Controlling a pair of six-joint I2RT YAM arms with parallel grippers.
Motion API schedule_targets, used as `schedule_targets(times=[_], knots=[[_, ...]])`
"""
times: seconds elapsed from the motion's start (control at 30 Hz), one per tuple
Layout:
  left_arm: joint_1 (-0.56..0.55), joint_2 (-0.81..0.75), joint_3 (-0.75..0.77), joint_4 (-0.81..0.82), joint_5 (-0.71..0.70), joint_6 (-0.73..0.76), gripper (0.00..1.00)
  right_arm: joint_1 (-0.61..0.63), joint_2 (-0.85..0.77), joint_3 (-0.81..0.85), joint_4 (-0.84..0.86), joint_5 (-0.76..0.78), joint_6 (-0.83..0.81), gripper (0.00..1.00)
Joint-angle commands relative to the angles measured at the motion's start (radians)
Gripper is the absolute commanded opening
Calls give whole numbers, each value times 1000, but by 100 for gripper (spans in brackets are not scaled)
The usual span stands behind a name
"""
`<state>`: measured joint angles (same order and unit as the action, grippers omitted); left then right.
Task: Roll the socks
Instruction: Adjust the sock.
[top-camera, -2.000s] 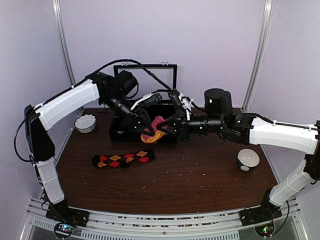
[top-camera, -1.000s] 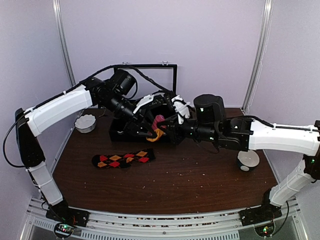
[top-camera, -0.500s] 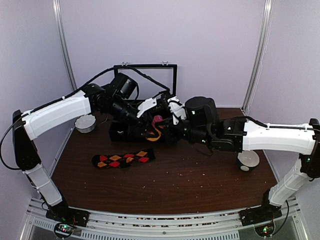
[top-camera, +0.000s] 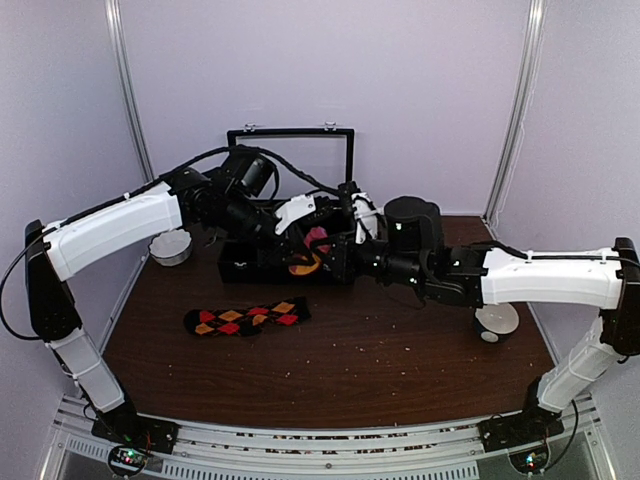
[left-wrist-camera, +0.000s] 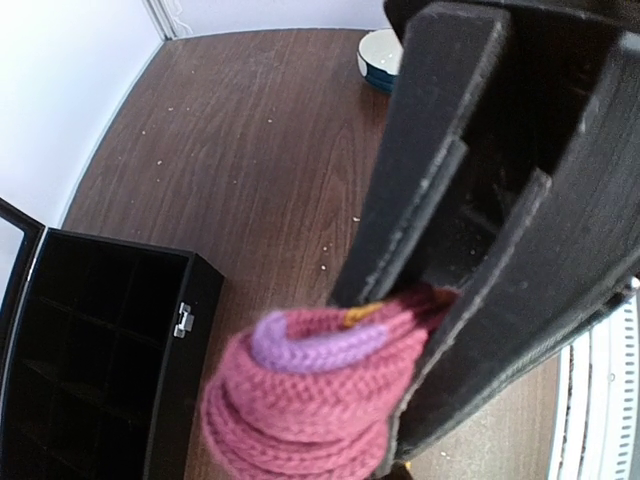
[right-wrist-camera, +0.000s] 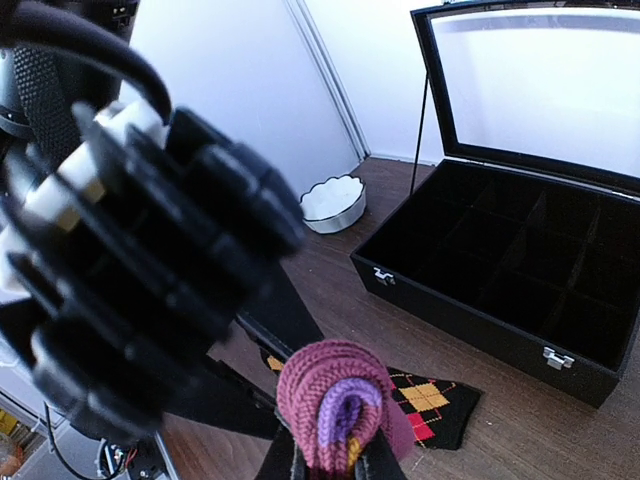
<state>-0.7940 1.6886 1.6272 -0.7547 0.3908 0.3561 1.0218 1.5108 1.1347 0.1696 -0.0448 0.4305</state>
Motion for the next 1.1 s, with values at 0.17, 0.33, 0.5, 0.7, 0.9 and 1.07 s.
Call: schedule_targets(times=[0.17, 0.33, 0.5, 0.7, 0.9, 1.07], knots=[[155, -48, 10, 87, 342, -222, 75, -45, -107, -224, 578, -114, 149, 0], [205, -83, -34, 236, 579, -402, 98, -57, -77, -245, 781, -145, 214, 0], [206, -85, -47, 316, 670, -500, 98, -57, -20, -195, 840, -176, 274, 0], [206, -107, -82, 413, 815, -576, 93, -57, 17, -174, 856, -197, 298, 0], [207, -122, -83, 413, 863, -576, 66, -57, 26, -170, 859, -194, 297, 0], [206, -121, -78, 365, 835, -523, 29, -58, 24, -173, 861, -194, 294, 0]])
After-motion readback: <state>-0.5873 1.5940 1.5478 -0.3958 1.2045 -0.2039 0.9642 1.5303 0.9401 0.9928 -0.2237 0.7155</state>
